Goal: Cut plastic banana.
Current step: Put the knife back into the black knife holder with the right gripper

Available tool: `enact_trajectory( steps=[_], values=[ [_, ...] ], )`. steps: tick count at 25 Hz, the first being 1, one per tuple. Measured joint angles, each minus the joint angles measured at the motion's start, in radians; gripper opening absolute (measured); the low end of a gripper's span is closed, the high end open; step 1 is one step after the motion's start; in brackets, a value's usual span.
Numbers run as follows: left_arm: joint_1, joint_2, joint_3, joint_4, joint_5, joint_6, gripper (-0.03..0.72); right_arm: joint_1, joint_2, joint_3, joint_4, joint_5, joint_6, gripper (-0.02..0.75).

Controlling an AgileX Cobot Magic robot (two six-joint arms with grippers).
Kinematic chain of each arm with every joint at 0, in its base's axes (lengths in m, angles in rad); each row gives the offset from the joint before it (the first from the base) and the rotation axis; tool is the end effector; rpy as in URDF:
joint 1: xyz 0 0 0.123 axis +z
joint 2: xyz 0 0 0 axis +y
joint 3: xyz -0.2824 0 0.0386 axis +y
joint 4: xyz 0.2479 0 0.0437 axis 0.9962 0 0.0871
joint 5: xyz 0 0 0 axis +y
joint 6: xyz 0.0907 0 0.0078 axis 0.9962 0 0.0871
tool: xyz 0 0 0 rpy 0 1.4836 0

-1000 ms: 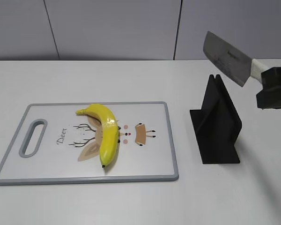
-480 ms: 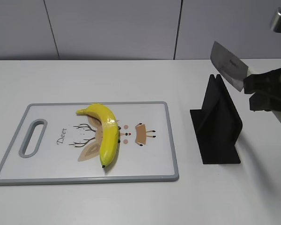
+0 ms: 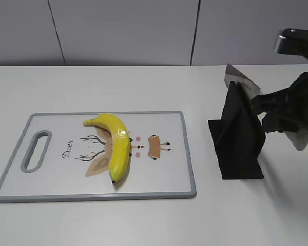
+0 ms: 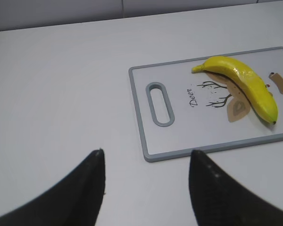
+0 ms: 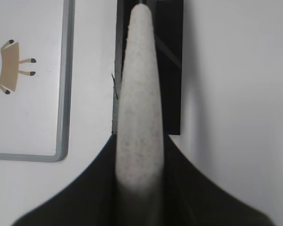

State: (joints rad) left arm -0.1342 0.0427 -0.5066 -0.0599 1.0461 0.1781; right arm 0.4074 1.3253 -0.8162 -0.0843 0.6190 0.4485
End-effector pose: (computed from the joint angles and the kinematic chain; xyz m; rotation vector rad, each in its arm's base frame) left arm 0.0010 -0.0049 0.2804 0.3220 2.0393 -0.0450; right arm 0.2336 0.0960 0.2452 -0.0188 2.6242 0.2147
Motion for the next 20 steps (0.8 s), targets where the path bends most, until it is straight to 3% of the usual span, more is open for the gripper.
enact_trajectory(
  steps=[11, 12, 15, 17, 20],
  values=[
    [0.0, 0.0, 0.0, 0.0, 0.0, 0.0, 0.536, 0.0, 0.09, 0.0, 0.018, -0.026, 0.001, 0.19],
    [0.0, 0.0, 0.0, 0.0, 0.0, 0.0, 0.536, 0.0, 0.091, 0.0, 0.019, -0.026, 0.001, 0.234],
    [0.0, 0.0, 0.0, 0.0, 0.0, 0.0, 0.533, 0.0, 0.093, 0.0, 0.032, -0.028, 0.001, 0.494],
    [0.0, 0.0, 0.0, 0.0, 0.0, 0.0, 0.533, 0.0, 0.093, 0.0, 0.048, -0.028, 0.0, 0.613],
    [0.0, 0.0, 0.0, 0.0, 0.0, 0.0, 0.528, 0.0, 0.082, 0.0, 0.061, -0.027, -0.009, 0.666]
  ],
)
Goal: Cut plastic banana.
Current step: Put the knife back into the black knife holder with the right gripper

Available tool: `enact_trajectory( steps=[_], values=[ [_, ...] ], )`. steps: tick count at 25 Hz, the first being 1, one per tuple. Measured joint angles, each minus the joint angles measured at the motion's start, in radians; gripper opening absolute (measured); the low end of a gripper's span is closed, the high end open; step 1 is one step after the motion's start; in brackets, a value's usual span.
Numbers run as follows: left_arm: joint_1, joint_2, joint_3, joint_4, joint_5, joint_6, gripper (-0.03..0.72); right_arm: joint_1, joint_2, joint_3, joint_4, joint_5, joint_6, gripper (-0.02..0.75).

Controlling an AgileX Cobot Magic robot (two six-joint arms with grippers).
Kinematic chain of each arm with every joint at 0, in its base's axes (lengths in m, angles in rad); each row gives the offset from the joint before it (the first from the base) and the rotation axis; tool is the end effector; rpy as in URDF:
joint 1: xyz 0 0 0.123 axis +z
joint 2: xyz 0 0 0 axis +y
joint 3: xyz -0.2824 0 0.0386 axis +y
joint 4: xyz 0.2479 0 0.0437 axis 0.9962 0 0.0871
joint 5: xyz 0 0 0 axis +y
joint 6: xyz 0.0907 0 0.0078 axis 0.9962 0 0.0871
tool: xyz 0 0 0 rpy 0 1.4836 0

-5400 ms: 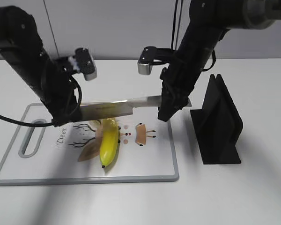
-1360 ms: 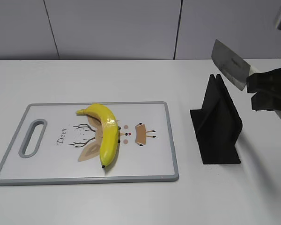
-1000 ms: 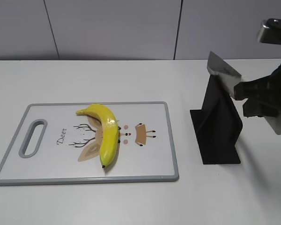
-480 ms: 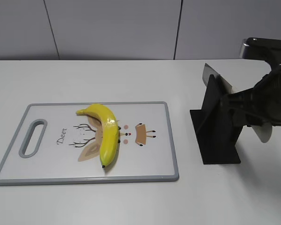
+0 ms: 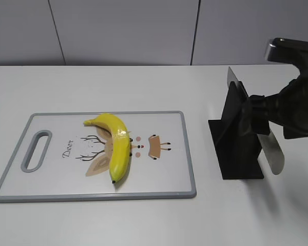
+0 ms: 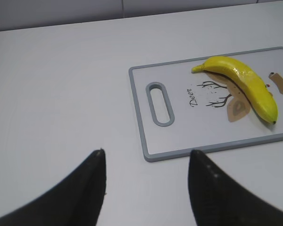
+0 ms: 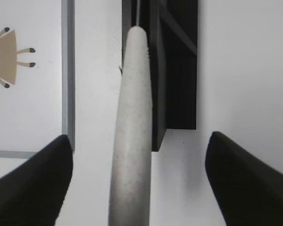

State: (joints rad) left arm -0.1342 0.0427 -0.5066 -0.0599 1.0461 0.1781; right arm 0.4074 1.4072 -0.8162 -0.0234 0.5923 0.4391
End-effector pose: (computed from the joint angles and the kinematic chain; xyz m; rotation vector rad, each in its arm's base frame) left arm 0.0010 -0.0049 0.2804 0.3220 2.0393 -0.0450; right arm 0.2427 0.1034 0.2251 0.0208 2.6910 0.2456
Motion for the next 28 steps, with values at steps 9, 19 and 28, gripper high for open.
enact_trajectory(
  steps=[9, 19, 28],
  values=[
    [0.013, 0.0, 0.0, 0.0, 0.0, 0.0, 0.483, 0.0, -0.208, 0.0, 0.09, 0.109, -0.242, 0.666],
    [0.127, -0.017, 0.0, 0.0, 0.0, 0.0, 0.419, 0.0, -0.559, 0.156, 0.119, 0.185, -0.428, 0.64],
    [0.149, -0.021, 0.0, 0.0, 0.0, 0.0, 0.407, 0.0, -0.928, 0.349, 0.119, 0.228, -0.486, 0.617]
  ],
)
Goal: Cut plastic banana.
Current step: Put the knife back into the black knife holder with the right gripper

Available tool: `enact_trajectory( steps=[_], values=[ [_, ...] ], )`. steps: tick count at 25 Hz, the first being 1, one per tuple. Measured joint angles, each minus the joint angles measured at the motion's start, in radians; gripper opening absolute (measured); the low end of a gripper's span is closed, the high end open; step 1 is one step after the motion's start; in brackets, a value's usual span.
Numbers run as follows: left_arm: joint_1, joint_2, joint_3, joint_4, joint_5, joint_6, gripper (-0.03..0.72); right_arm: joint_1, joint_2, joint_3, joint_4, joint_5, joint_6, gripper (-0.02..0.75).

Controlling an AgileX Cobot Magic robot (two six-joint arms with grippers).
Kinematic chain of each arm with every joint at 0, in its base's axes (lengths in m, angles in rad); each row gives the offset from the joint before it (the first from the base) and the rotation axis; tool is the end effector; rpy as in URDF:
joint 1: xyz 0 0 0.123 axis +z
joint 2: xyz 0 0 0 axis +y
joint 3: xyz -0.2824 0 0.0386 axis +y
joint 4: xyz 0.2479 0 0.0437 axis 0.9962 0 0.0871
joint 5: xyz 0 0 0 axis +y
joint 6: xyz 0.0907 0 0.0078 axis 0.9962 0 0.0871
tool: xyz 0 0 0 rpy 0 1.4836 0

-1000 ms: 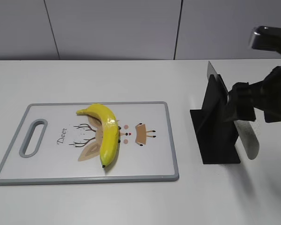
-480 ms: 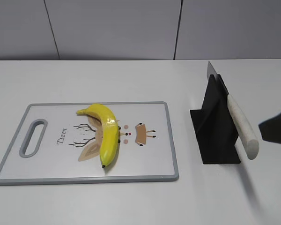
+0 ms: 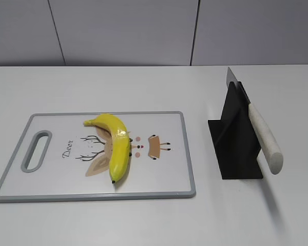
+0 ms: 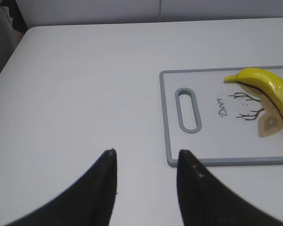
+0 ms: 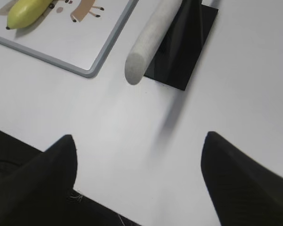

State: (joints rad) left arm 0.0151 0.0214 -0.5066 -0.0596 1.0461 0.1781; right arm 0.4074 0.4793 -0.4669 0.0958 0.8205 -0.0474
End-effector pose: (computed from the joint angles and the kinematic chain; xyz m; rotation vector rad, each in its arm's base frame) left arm -0.0017 -0.0047 0.2804 0.1680 2.0365 0.0494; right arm 0.0731 0.0385 0.2665 -0.4860 2.2793 0.2958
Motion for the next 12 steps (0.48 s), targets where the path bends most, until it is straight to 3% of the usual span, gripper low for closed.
enact_trajectory(
  steps=[12],
  values=[
    [0.0, 0.0, 0.0, 0.0, 0.0, 0.0, 0.308, 0.0, -0.399, 0.023, 0.003, 0.034, -0.048, 0.593]
  ],
)
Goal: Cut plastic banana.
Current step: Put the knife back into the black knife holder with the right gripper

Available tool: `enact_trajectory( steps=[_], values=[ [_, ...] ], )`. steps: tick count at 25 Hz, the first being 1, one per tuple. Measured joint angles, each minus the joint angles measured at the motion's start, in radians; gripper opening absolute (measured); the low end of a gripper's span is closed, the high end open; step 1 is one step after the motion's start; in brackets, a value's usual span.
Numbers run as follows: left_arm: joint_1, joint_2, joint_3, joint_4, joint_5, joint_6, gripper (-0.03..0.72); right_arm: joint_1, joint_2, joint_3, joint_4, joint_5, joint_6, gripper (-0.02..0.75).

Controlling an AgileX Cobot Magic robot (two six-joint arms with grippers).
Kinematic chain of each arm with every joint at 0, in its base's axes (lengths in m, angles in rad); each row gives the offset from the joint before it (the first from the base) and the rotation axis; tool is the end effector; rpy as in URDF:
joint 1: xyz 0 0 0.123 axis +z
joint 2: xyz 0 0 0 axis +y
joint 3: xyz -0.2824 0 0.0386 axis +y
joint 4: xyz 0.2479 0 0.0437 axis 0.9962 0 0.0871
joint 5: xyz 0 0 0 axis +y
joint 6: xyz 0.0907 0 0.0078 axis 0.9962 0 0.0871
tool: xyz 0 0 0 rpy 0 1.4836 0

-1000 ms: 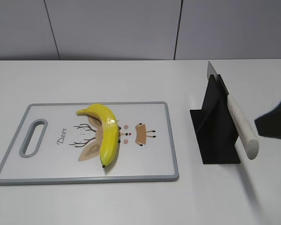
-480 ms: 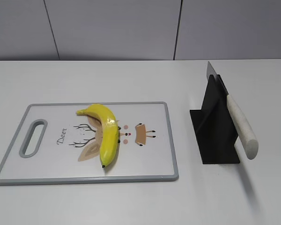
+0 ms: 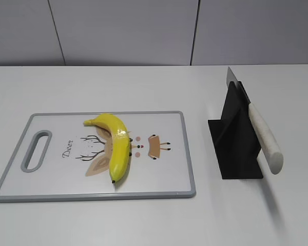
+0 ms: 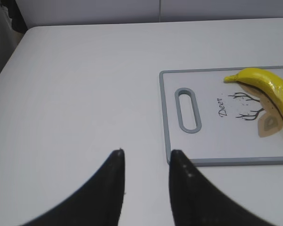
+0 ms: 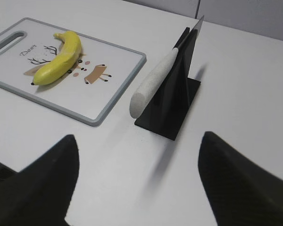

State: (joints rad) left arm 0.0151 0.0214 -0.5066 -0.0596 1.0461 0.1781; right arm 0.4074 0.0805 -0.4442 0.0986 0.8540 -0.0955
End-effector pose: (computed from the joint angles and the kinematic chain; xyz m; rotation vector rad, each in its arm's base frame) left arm -0.0017 -0.0047 0.2804 0.1680 2.0365 0.0494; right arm 0.0169 0.0147 0.2777 -0.4786 1.9255 0.3185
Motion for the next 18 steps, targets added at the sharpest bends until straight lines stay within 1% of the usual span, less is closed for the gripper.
enact_trajectory(
  steps=[5, 14, 16, 18],
  values=[
    [0.0, 0.0, 0.0, -0.001, 0.0, 0.0, 0.272, 0.0, -0.083, 0.02, 0.004, 0.085, -0.069, 0.592],
    [0.0, 0.0, 0.0, -0.001, 0.0, 0.0, 0.257, -0.003, -0.086, 0.023, 0.004, 0.09, -0.073, 0.592],
    [0.0, 0.0, 0.0, -0.001, 0.0, 0.0, 0.257, -0.02, -0.086, 0.023, 0.005, 0.09, -0.073, 0.592],
    [0.0, 0.0, 0.0, -0.001, 0.0, 0.0, 0.257, -0.069, -0.086, 0.023, 0.005, 0.09, -0.073, 0.592]
  ],
)
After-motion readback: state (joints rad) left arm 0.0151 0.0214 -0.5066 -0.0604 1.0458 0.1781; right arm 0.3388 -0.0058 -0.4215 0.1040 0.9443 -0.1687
